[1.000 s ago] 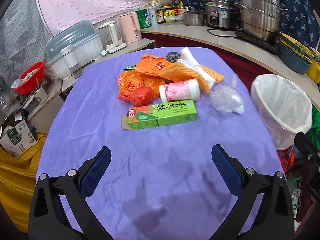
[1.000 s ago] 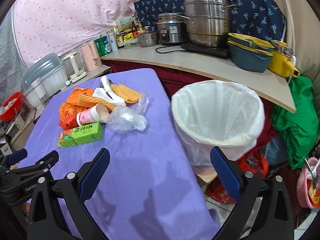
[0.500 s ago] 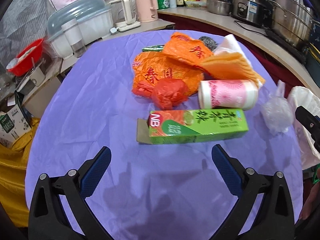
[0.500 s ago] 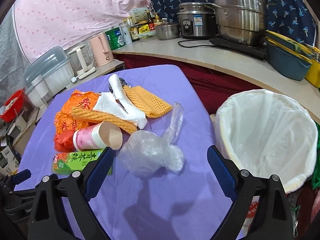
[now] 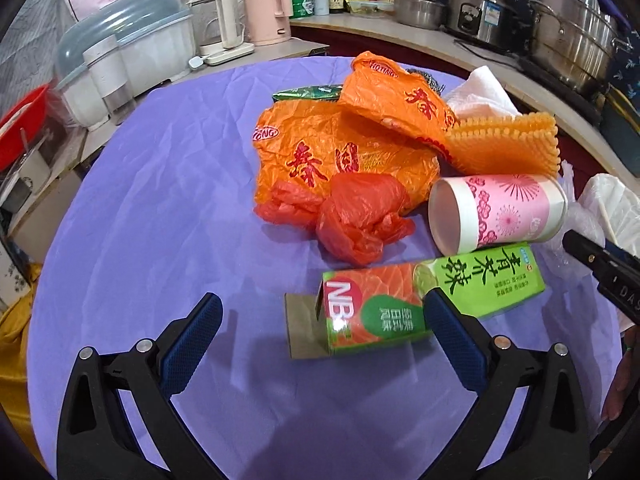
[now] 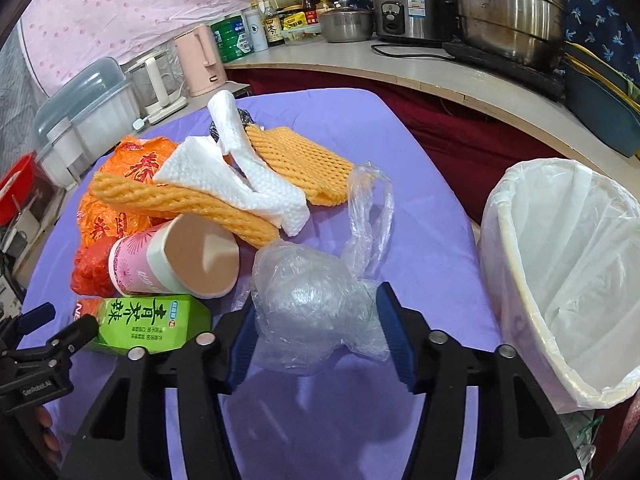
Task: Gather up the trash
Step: 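Grasp the clear plastic bag with the right gripper while the left approaches the green box, then grasp the green NB wasabi box with the left gripper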
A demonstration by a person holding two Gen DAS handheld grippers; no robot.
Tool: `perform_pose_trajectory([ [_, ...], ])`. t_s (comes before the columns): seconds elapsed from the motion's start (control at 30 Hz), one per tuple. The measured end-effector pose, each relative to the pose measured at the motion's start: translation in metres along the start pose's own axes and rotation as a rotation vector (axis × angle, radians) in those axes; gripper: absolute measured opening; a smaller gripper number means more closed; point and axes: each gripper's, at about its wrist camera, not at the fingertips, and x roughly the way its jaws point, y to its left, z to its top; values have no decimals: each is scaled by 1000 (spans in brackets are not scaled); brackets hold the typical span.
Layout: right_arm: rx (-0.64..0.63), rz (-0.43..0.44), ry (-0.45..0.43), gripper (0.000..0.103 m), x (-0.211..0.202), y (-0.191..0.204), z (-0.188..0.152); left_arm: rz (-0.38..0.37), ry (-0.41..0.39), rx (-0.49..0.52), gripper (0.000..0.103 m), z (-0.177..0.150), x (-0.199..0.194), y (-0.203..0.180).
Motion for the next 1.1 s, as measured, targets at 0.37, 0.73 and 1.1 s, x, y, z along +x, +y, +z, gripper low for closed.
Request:
perform_pose_trajectory([
  [0.37, 46, 15, -1, 38, -14, -9, -2, -153, 5, 26, 90, -16, -7, -20],
  [0.73, 47, -8, -21, 38, -48, -26, -15, -259, -15, 166, 88, -48, -46, -75],
  [1.1, 75, 24, -24, 38, -58, -34, -16, -154, -86, 191, 94, -6, -30, -23],
])
